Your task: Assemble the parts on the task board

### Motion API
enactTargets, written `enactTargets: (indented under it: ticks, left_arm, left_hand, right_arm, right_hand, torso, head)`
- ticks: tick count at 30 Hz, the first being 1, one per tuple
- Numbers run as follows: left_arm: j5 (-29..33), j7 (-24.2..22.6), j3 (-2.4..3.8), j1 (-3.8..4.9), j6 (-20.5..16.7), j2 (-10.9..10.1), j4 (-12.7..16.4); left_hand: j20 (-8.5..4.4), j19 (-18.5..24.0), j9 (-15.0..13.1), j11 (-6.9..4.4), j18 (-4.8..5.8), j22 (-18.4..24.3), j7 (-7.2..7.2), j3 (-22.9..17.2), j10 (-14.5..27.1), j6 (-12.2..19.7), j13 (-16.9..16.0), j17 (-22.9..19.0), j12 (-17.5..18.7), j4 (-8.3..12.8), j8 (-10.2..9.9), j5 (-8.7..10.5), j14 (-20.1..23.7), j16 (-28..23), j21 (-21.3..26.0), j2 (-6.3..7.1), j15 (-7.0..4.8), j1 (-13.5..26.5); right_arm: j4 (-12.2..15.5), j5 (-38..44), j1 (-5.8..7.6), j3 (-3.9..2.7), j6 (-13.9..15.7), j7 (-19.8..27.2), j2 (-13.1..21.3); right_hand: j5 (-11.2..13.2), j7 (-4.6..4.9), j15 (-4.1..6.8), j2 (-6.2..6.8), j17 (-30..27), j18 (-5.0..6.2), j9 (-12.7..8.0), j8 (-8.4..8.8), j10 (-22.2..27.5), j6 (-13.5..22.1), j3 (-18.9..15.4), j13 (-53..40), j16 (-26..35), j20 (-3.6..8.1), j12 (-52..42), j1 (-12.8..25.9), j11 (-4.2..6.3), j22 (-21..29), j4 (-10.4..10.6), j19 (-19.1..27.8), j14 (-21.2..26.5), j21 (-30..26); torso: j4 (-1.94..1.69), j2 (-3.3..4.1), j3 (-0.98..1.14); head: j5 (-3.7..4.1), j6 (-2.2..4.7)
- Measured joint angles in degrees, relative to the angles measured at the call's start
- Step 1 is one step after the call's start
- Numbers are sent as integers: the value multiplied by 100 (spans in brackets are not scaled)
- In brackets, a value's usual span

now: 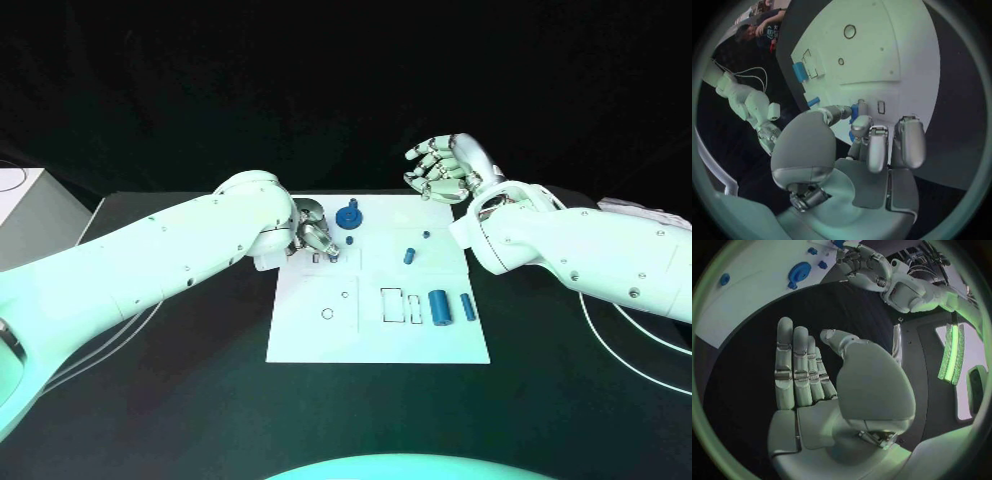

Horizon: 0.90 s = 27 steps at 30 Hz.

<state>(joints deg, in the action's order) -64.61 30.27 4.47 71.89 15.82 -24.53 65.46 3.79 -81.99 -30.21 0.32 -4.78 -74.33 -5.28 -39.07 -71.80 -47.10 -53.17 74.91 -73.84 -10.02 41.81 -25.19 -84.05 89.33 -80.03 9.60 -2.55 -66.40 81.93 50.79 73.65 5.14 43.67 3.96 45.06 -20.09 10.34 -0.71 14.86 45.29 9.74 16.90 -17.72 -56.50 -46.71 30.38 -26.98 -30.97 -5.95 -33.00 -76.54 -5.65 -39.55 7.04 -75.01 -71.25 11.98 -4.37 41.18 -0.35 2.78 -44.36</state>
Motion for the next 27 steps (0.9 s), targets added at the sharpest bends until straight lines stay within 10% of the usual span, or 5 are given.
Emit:
enactTargets:
  ticks: [27]
  left_arm:
    - [-51,7,0,-51,-61,-32,49]
  left_hand:
    - [0,0,-15,1,0,0,5,0,1,-21,-1,0,0,0,-17,-11,0,0,0,-16,0,-16]
  right_arm:
    - [-3,0,0,0,21,19,-1]
  right_hand:
    - [0,-1,0,0,-2,0,0,0,0,0,0,0,0,0,0,0,0,-1,0,0,0,0]
  torso:
    - [3,-1,3]
  head:
    - [-8,-21]
